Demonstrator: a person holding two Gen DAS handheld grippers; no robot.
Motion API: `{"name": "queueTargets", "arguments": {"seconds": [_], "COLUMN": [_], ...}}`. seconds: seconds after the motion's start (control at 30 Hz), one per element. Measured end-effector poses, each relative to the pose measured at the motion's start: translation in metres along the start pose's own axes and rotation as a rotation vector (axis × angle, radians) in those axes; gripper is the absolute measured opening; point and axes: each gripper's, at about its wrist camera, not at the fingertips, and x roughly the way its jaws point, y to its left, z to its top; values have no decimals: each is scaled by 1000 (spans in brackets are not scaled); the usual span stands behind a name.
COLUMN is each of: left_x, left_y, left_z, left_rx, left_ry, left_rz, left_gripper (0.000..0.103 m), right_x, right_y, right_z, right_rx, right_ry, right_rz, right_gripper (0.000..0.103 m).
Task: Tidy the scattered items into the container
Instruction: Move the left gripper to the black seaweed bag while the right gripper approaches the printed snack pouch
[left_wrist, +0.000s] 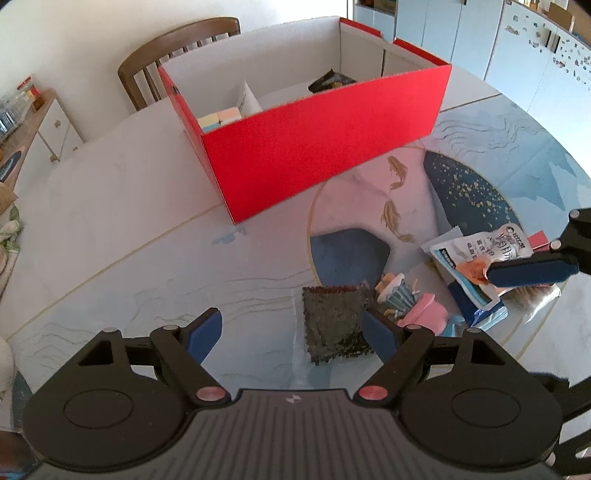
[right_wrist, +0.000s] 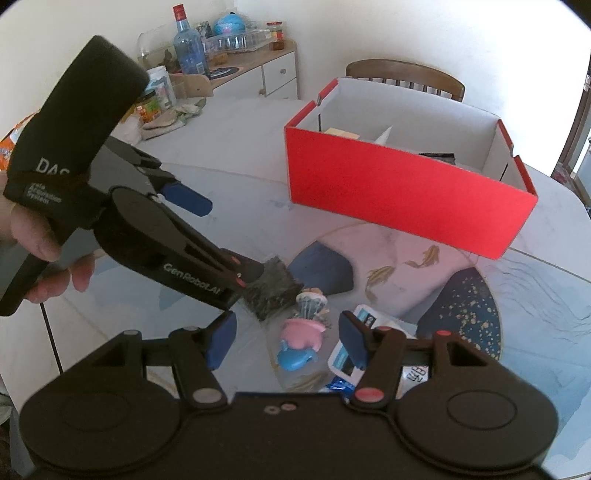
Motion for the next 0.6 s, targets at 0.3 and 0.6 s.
{"name": "queueTargets", "arguments": {"seconds": [0.3, 0.6], "left_x": [20, 26], "left_y": [-3, -9], "left_z": [-9, -8], "left_rx": [9, 25], "left_ry": [7, -10], "left_rz": [4, -20], "left_gripper": [83, 83], "right_x": [1, -4], "right_y": [-9, -40], "right_z": [-14, -24], "right_rx": [-35, -40], "right_ry": [27, 58], "right_rz": [-34, -84], "right_gripper": [103, 103]}}
